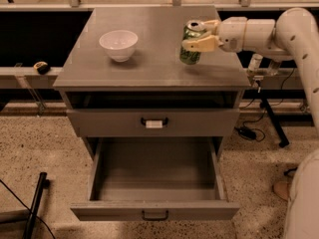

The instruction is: Pick green can from middle drawer and place on counter

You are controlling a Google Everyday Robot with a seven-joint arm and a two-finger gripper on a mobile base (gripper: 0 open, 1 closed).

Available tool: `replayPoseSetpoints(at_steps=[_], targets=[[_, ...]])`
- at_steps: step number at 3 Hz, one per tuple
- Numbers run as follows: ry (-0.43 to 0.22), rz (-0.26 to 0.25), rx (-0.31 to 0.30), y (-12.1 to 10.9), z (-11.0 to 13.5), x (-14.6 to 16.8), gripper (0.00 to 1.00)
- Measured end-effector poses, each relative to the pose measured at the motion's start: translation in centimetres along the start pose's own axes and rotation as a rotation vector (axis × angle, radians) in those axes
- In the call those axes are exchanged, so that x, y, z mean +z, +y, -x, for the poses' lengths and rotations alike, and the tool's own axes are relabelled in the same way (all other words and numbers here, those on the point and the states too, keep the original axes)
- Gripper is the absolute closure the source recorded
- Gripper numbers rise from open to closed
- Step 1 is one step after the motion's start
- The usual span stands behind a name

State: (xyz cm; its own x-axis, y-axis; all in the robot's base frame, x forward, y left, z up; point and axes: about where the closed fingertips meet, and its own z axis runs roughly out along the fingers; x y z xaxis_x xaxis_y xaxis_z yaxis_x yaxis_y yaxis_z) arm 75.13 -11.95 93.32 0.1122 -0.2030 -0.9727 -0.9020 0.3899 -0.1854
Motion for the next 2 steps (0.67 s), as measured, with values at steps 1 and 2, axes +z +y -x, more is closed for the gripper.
replayPoseSetpoints(at_steps=[1, 2], targets=[[0.007, 0.002, 0.019, -0.01, -0.17, 0.23, 0.82], [0.007, 0.002, 0.019, -0.01, -0.17, 0.23, 0.58]])
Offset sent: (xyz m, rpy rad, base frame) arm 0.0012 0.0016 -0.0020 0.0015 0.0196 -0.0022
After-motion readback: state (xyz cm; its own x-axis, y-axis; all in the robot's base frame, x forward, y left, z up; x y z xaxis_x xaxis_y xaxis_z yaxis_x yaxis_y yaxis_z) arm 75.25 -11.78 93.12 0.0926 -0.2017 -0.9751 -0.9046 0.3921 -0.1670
